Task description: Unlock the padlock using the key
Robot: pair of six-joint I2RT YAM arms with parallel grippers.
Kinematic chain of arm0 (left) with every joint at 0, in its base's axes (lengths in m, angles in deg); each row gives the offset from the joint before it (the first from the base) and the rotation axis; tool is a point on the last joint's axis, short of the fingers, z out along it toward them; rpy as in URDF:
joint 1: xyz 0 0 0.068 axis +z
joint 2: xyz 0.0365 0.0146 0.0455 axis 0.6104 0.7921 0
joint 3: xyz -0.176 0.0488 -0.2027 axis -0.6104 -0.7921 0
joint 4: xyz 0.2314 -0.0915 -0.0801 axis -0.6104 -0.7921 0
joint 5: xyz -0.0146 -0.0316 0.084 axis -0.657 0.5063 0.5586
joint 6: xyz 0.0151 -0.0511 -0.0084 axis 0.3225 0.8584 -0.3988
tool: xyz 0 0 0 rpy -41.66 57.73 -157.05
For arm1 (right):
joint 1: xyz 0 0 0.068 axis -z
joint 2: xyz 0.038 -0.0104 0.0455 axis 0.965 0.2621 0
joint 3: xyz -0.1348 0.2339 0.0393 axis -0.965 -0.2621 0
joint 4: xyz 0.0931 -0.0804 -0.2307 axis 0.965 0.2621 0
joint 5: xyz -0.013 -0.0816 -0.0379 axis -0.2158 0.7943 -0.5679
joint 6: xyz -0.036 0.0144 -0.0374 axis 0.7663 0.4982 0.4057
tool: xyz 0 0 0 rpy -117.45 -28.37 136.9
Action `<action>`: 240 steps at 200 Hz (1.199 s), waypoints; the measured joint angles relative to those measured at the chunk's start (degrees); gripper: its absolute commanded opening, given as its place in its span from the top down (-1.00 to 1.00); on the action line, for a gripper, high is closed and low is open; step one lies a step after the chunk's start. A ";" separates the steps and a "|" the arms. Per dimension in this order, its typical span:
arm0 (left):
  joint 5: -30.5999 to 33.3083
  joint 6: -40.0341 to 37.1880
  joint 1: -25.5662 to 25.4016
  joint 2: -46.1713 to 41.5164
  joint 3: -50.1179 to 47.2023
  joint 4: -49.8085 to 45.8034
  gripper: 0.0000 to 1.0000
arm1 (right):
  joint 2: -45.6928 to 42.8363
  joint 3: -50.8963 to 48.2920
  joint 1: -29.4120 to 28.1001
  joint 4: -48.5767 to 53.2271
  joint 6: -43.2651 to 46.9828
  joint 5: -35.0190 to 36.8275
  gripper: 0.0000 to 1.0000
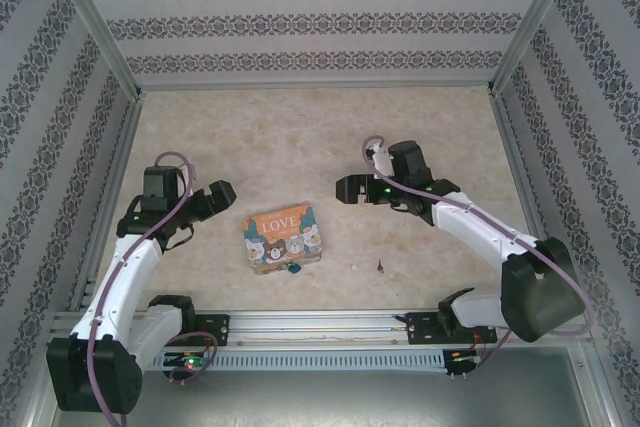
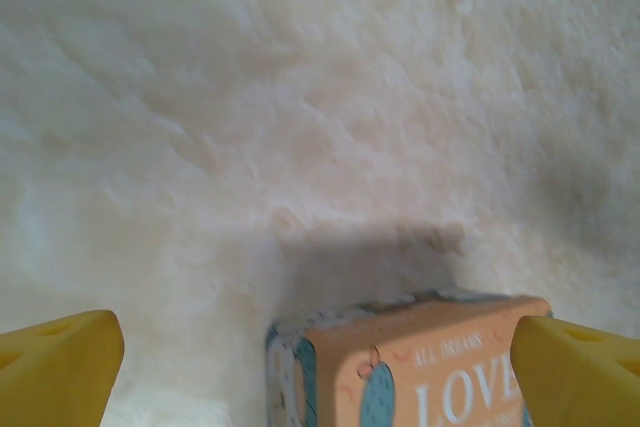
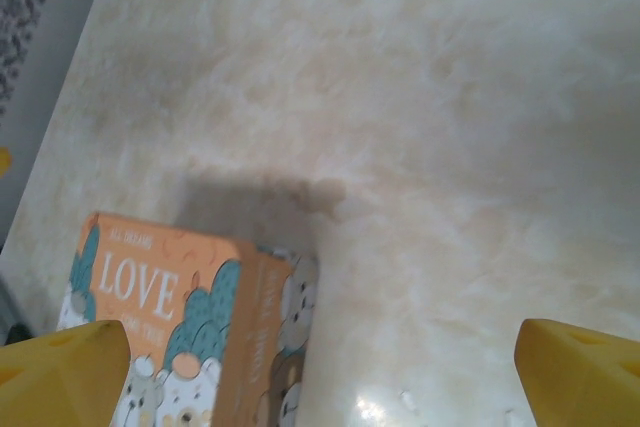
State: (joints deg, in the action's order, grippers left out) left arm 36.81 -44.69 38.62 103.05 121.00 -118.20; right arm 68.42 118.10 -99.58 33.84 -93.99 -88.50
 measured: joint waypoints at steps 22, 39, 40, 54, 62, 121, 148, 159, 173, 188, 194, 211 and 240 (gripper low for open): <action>-2.93 1.49 -0.37 -0.42 -0.68 -1.92 -0.99 | 3.43 2.51 -2.29 3.28 -0.04 -2.08 -0.97; -4.94 2.08 -0.66 -0.57 -1.42 -3.15 -0.99 | 5.73 3.96 -3.82 5.11 -0.04 -3.58 -0.97; -5.03 2.10 -0.66 -0.57 -1.46 -3.19 -0.99 | 5.81 4.02 -3.91 5.16 -0.04 -3.65 -0.97; -6.29 2.43 -0.85 -0.57 -2.14 -3.80 -0.99 | 7.39 5.07 -5.09 6.45 0.02 -4.90 -0.97; -7.06 2.60 -1.05 -0.57 -2.56 -4.22 -0.99 | 8.26 5.68 -5.66 7.04 0.13 -5.57 -0.97; -8.90 3.48 -5.35 -0.79 -5.66 -5.51 -0.99 | 13.88 9.31 -8.81 10.08 0.61 -9.33 -0.97; -9.09 4.28 -8.15 -0.76 -6.34 -5.49 -0.98 | 15.37 9.88 -9.73 10.95 0.61 -10.43 -0.97; -9.25 4.52 -9.11 -0.68 -6.58 -5.35 -0.96 | 16.04 10.16 -10.27 11.26 0.61 -10.69 -0.97; -9.60 4.98 -10.21 -0.20 -7.08 -4.98 -0.91 | 17.00 10.67 -10.99 11.61 0.66 -11.13 -0.97; -10.19 5.84 -11.34 0.79 -7.69 -3.93 -0.87 | 17.94 11.19 -11.65 11.91 0.83 -11.58 -0.97; -10.45 6.01 -11.69 1.22 -7.85 -3.65 -0.85 | 18.18 11.37 -11.89 12.02 0.85 -11.78 -0.97; -11.30 6.40 -12.72 2.64 -8.04 -2.64 -0.80 | 18.56 11.63 -12.26 12.17 1.05 -12.09 -0.97; -12.70 7.28 -14.01 5.22 -8.04 -0.33 -0.74 | 19.32 12.31 -12.63 12.37 1.31 -12.57 -0.97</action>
State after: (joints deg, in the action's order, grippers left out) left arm 24.11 -37.42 24.61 108.27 112.96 -118.53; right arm 87.75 130.41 -112.21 46.21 -92.68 -101.07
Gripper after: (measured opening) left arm 0.883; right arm 0.985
